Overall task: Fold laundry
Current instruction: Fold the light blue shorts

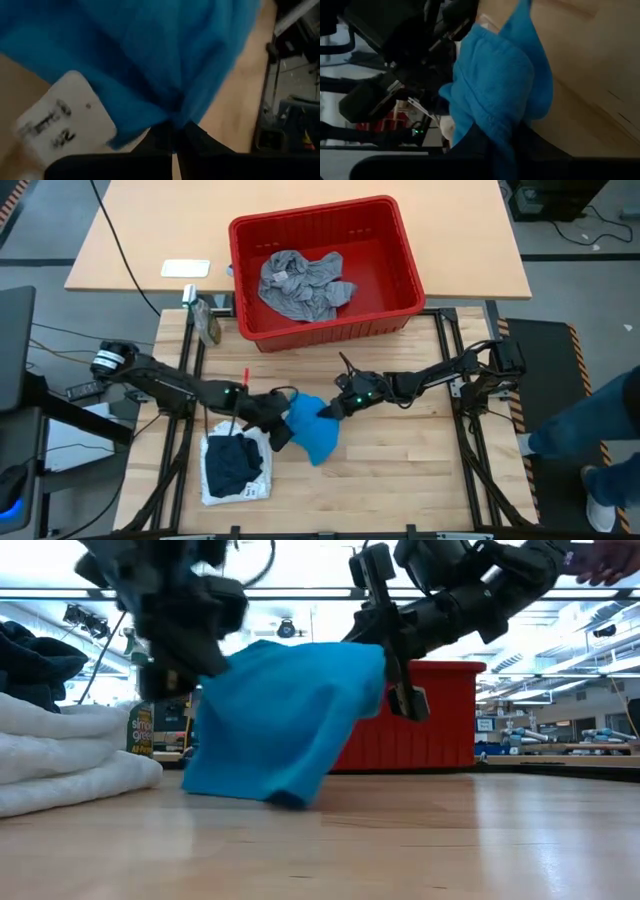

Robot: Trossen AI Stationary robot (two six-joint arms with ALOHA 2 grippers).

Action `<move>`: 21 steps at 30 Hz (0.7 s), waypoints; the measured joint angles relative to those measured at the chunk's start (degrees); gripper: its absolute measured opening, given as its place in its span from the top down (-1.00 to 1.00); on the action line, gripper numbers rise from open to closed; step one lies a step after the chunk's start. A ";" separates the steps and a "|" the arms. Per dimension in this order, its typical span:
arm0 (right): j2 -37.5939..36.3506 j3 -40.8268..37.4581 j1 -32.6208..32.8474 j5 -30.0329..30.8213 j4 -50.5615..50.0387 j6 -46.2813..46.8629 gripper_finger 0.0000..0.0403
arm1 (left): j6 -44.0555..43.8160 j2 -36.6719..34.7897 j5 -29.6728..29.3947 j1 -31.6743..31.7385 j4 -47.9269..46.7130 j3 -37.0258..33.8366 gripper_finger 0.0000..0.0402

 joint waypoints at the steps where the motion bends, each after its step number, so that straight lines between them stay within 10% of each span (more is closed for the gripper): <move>1: 0.07 0.70 0.17 0.06 -0.95 -0.47 0.79 | -1.10 -0.70 0.04 -0.92 -0.83 0.00 0.98; 14: -0.07 6.59 1.99 -0.06 -2.10 -8.03 0.78 | -5.50 -4.22 -7.99 -8.33 -25.33 13.78 0.97; 21: -2.66 8.38 1.13 5.54 -5.13 -15.99 0.79 | 0.13 -4.18 -15.04 -5.19 -28.36 16.28 0.66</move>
